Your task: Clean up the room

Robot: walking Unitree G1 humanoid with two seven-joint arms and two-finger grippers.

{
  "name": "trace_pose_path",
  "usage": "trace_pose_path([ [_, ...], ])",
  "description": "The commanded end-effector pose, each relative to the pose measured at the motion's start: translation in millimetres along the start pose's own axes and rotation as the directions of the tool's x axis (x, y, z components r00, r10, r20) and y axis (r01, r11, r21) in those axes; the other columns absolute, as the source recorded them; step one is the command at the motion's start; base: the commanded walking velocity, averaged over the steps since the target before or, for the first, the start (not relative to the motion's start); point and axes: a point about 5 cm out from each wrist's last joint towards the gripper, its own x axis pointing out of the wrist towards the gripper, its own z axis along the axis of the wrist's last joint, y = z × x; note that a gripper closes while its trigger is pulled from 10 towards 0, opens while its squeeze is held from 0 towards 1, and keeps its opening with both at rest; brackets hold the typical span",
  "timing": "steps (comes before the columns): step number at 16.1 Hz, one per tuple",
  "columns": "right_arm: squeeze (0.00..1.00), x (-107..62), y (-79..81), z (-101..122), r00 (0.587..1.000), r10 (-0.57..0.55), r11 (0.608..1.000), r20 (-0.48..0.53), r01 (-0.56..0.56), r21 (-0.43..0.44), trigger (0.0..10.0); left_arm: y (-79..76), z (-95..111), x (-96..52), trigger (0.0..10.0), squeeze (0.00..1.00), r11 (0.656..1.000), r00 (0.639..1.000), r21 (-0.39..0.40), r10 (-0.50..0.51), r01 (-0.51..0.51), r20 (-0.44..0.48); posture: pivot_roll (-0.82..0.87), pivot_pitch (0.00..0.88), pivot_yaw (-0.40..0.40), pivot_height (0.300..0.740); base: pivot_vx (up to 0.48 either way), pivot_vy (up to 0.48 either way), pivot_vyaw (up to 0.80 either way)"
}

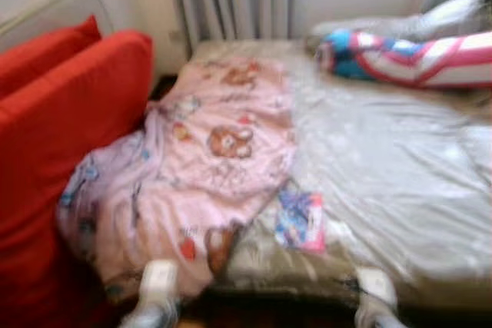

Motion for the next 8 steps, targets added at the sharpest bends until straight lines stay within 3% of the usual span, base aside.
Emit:
trace_pose_path([
  [1, 0.00, 3.2, 12.1, 13.6, 0.999, 0.032, 0.999, 0.042, -0.032, -0.002, 10.0, 16.9, -10.1, -3.4, 10.0, 0.00, 0.999, 0.998, 0.003, 0.043, -0.043, -0.035, -0.04, 0.000, 0.031, 0.740, 0.270, 0.000, 0.80],
  [5, 0.00, 3.2, 12.1, 13.6, 0.998, 0.028, 0.999, 0.049, -0.029, 0.023, 10.0, 16.7, -10.0, -3.3, 10.0, 0.00, 0.999, 0.999, 0.003, 0.041, -0.041, -0.034, -0.04, 0.000, 0.031, 0.740, 0.271, 0.000, 0.00],
  [8, 0.00, 2.9, 11.3, 14.6, 0.997, 0.016, 0.999, 0.071, -0.019, 0.047, 10.0, 16.0, -8.2, -3.3, 10.0, 0.00, 0.999, 0.999, 0.010, 0.032, -0.032, -0.015, -0.04, 0.000, 0.031, 0.740, 0.000, 0.000, 0.00],
])
